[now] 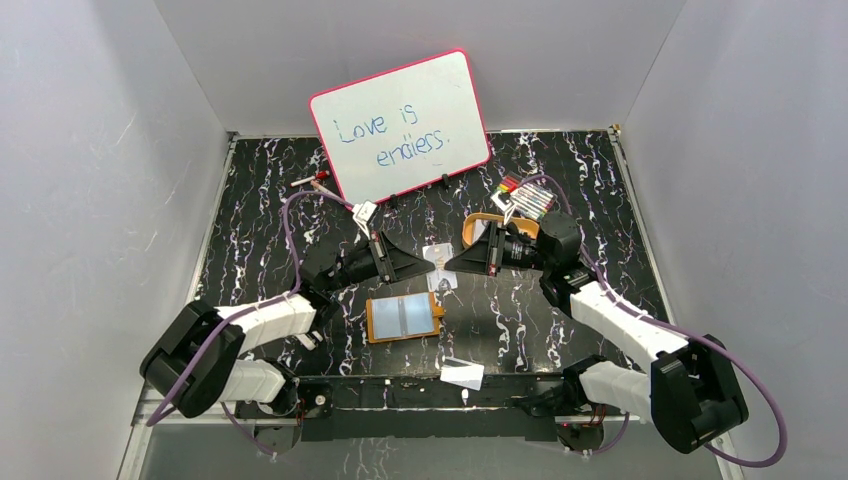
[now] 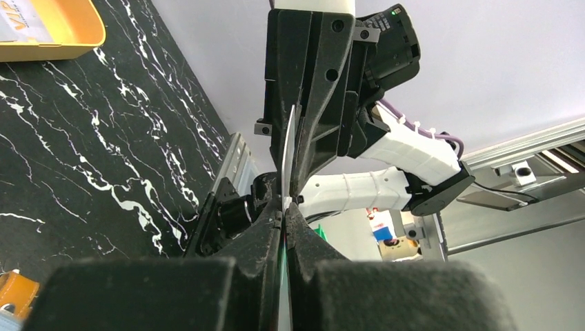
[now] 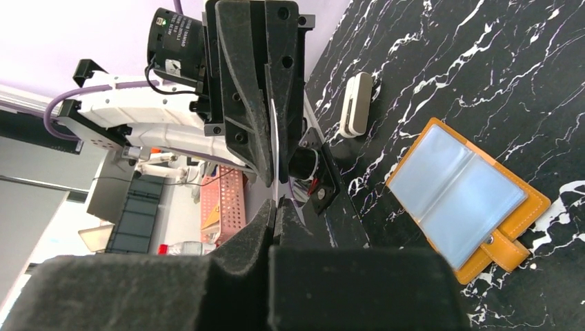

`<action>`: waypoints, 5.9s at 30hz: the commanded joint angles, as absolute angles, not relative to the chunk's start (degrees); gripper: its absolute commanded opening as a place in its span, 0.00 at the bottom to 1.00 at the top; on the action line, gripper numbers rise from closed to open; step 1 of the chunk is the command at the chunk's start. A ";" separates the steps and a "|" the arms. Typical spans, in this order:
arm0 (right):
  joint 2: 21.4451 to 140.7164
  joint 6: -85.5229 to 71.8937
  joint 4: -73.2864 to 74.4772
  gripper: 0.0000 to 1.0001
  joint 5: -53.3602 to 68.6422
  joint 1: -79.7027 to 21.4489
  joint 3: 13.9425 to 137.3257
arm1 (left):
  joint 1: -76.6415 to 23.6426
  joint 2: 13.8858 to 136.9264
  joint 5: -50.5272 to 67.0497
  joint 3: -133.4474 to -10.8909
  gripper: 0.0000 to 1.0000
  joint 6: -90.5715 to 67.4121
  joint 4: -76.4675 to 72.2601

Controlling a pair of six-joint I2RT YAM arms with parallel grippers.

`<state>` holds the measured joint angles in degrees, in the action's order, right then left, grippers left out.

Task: Put the credit cards into the card holder
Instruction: Insert the credit card into the card holder.

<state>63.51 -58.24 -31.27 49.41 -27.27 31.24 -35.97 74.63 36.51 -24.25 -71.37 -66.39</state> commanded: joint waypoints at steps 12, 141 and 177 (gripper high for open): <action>66.90 -44.95 -12.78 0.00 39.61 -30.66 34.90 | -34.80 40.32 12.04 -21.73 0.62 -53.43 -11.98; 96.68 -60.51 -33.17 0.00 22.01 -47.81 33.07 | -34.81 56.07 3.24 -17.23 0.30 -56.93 3.96; 96.79 -57.74 -31.33 0.00 22.95 -47.82 33.71 | -34.83 58.57 2.90 -17.82 0.27 -56.28 3.32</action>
<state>95.50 -58.54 -28.67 21.85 -47.64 33.10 -34.98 57.56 3.16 -17.61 -56.60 2.42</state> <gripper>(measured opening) 0.017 0.271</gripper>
